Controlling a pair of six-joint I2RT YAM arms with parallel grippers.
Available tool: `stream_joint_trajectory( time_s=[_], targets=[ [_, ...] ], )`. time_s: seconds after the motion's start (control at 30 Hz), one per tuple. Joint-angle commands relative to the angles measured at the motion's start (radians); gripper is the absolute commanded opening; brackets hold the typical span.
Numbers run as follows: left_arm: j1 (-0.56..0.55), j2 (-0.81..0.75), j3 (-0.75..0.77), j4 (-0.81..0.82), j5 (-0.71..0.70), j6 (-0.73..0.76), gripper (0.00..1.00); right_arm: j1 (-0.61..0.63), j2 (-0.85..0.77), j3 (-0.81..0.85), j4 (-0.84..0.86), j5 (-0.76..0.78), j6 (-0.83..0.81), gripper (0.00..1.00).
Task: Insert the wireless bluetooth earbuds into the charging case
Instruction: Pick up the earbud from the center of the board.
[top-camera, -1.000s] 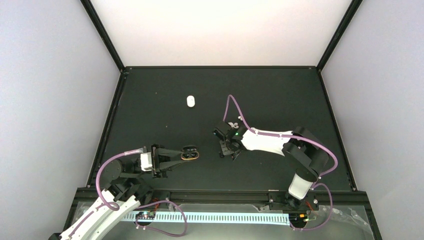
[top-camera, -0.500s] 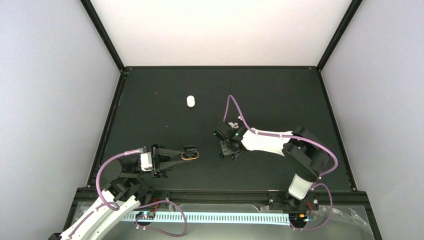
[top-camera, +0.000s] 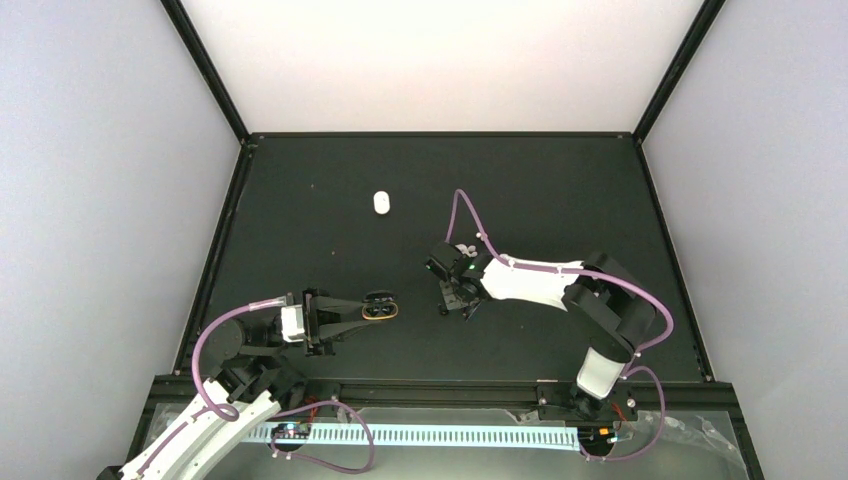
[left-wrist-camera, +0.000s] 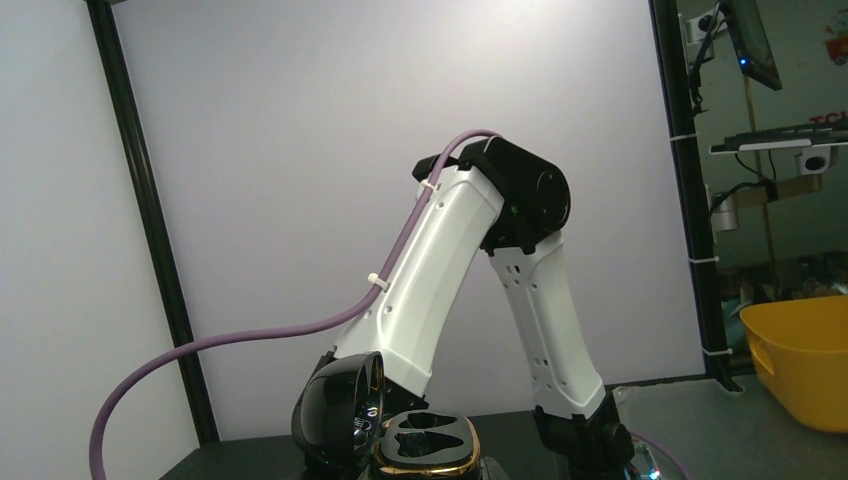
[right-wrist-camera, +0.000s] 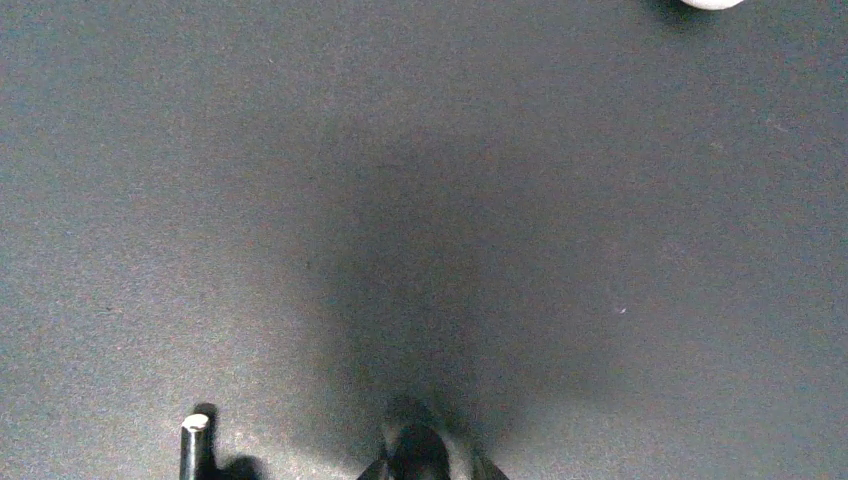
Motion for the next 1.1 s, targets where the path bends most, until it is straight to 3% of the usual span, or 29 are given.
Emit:
stream_joint_trajectory(
  time_s=[0.0,0.6,1.07],
  targets=[
    [-0.004,0.004,0.013,0.004,-0.001,0.003,0.02,0.005,0.032,0.012,-0.022,0.015,-0.001,0.20],
    [-0.003,-0.001,0.012,0.000,-0.001,0.003,0.02,-0.006,0.043,0.018,-0.004,-0.002,0.007,0.23],
    [-0.004,0.006,0.014,0.003,-0.001,0.005,0.02,-0.007,0.035,-0.015,0.017,-0.019,0.005,0.08]
  ],
)
